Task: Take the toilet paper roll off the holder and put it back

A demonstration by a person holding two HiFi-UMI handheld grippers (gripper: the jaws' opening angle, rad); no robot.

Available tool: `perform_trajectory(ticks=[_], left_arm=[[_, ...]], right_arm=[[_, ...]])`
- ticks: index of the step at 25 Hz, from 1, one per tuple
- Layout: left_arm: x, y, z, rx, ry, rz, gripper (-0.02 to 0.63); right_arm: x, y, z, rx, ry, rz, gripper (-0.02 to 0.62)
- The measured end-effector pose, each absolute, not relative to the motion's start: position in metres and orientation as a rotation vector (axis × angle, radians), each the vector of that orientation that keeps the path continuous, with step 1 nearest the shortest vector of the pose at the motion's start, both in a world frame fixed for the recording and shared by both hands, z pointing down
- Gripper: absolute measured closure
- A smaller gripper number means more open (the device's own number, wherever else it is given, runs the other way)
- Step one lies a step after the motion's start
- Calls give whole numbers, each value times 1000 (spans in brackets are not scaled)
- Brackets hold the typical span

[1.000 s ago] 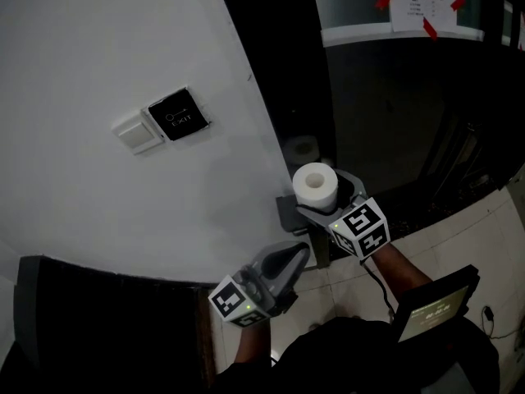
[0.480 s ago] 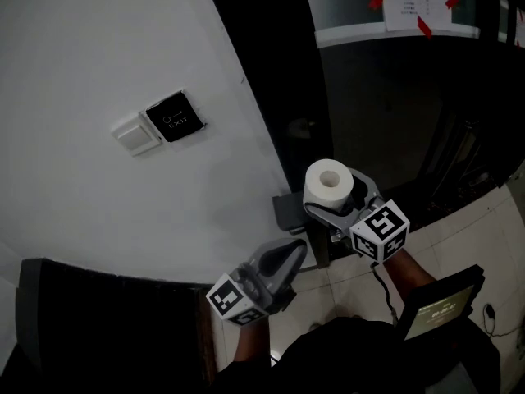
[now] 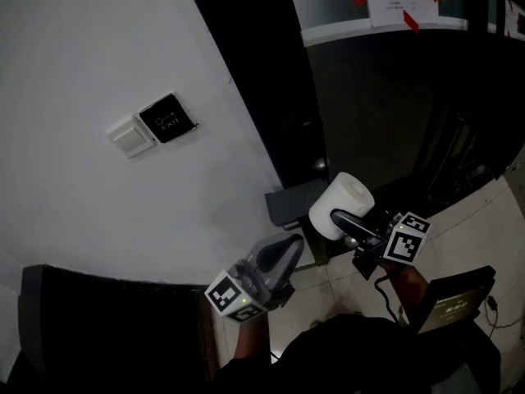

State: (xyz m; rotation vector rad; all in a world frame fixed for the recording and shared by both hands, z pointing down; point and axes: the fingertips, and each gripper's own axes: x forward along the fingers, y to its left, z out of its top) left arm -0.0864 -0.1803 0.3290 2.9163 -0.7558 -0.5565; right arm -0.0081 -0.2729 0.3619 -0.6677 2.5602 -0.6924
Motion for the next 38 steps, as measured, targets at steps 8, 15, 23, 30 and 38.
perform_trajectory(ticks=[8,15,23,30,38], left_arm=[[-84,-174,331,2919,-764,-544,605],[-87,-172,332,2929,-762,-536,605],[-84,-168,322,2947,-748,-568,605],[-90,-171,328,2914,-770,-584,606],[-86,-171,329,2931,-760,-543,606]], right_arm=[[-2,-267,365,-667,2535,-728,144],[-6,-266,363,-671,2538,-720,144],[-6,-266,363,-679,2537,-732,144],[-6,-264,362,-670,2532,-733,144],[-8,-264,366,-669,2531,-757,144]])
